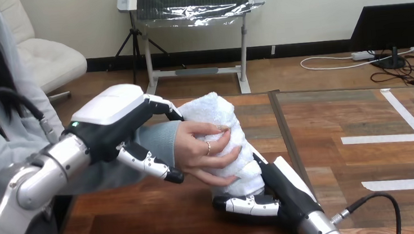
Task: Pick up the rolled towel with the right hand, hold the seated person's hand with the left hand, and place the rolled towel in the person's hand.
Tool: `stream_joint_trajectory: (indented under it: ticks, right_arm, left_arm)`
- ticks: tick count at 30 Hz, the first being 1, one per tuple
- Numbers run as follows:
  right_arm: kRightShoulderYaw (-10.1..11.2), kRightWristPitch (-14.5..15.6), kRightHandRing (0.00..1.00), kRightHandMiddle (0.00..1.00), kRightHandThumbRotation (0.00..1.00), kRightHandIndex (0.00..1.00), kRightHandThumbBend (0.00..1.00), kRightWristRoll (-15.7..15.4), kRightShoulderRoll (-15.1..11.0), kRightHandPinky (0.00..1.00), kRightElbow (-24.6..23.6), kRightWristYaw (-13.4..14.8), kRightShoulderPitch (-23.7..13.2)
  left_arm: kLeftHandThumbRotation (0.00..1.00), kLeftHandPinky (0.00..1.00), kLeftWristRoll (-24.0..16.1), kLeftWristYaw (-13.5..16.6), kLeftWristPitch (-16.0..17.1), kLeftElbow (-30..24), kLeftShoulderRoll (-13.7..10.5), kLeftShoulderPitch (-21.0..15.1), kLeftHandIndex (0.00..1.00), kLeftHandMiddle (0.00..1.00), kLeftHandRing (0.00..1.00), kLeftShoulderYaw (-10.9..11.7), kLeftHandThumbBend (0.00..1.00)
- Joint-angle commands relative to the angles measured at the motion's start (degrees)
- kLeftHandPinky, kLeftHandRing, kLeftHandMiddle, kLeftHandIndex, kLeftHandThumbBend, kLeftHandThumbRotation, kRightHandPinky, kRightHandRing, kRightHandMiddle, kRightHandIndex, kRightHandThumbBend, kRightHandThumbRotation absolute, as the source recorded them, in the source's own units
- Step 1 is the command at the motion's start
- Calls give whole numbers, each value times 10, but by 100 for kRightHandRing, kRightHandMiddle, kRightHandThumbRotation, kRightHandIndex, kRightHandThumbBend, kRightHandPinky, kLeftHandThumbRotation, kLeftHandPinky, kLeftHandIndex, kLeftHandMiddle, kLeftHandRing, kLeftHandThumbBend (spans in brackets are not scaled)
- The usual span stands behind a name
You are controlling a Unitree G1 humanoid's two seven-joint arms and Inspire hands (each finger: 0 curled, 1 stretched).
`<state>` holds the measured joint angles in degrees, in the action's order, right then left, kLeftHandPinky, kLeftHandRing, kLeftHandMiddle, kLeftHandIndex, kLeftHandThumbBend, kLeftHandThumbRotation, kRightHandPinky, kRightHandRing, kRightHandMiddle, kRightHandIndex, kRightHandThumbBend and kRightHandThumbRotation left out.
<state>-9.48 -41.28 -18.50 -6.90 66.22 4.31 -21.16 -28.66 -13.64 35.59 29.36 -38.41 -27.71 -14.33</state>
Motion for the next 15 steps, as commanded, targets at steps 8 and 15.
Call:
stream_joint_trajectory:
  ticks: [8, 15]
  right_arm:
    - [-10, 23, 100, 100, 51, 100, 100, -5, -5, 100, -15, -18, -36]
    - [-18, 23, 100, 100, 58, 100, 100, -15, -11, 100, -16, -10, -38]
  left_arm:
    - [48, 83, 11, 5, 1, -35, 5, -1, 98, 93, 90, 14, 100]
    - [53, 86, 1, 12, 0, -41, 3, 8, 99, 96, 93, 16, 100]
